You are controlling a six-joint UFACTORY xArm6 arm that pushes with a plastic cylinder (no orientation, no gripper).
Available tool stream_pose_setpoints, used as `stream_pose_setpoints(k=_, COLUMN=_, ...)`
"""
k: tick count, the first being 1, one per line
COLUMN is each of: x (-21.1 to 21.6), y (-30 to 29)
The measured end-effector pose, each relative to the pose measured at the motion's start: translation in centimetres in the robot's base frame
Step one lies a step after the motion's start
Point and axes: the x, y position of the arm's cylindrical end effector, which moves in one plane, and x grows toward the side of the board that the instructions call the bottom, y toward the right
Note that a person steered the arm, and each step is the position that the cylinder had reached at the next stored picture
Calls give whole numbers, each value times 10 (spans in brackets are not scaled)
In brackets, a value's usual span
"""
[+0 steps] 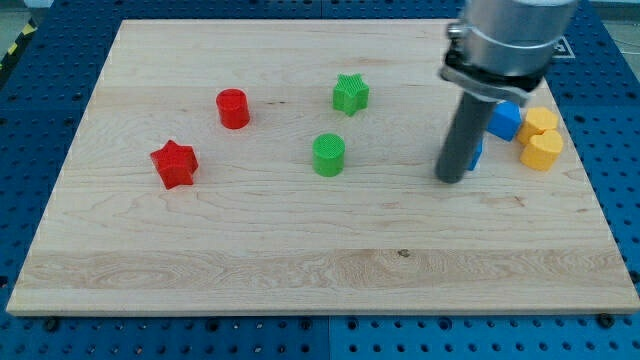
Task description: Place the blue cube to the left of yellow heart
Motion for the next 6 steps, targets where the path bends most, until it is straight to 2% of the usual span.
stream_pose_setpoints(k=1, x=-11, y=-29)
stream_pose_setpoints(k=3, x=-16, y=27)
stream_pose_setpoints(k=5, x=-38, y=10)
stream_pose_setpoints(k=6, x=-40, y=37)
